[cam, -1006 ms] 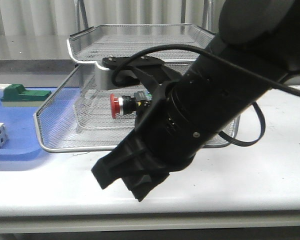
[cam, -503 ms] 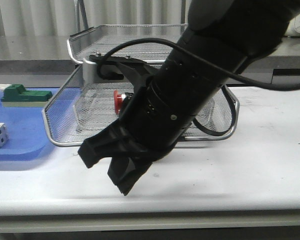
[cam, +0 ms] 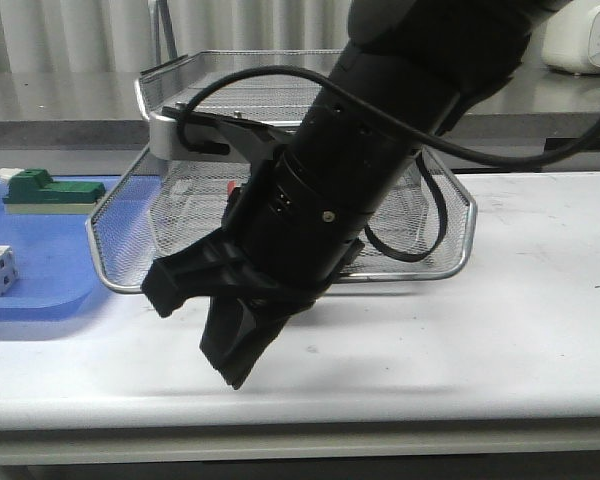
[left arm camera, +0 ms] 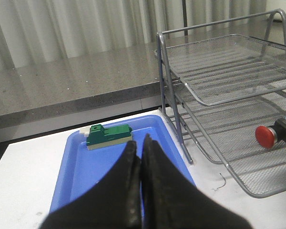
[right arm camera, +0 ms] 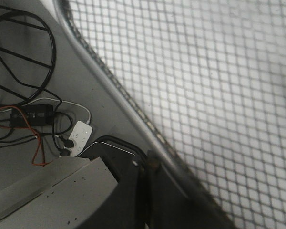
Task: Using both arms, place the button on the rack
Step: 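Bring the right gripper to the front edge of the pulled-out tray, then push the middle tray back into the rack with the right gripper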
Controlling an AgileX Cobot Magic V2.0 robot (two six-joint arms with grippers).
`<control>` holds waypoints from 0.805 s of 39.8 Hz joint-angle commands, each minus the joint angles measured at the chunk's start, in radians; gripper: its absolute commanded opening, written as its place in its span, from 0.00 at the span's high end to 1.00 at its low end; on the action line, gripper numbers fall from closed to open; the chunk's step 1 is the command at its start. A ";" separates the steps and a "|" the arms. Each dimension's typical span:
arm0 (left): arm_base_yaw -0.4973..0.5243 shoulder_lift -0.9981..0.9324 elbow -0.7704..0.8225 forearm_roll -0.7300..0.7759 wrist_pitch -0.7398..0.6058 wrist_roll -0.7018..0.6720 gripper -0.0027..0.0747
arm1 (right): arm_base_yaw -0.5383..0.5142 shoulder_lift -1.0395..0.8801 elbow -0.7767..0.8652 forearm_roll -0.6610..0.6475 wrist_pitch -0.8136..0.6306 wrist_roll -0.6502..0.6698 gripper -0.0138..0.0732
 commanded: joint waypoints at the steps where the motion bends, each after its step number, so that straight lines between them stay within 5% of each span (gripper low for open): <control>1: 0.003 0.012 -0.024 -0.017 -0.084 -0.011 0.99 | -0.017 -0.042 -0.033 -0.051 -0.275 0.001 0.91; 18: 0.003 0.012 -0.024 -0.017 -0.084 -0.011 0.99 | 0.070 -0.081 0.092 -0.057 -0.481 0.001 0.91; 32: 0.003 0.012 -0.024 -0.017 -0.084 -0.011 0.99 | 0.051 -0.078 0.086 -0.083 -0.514 -0.001 0.91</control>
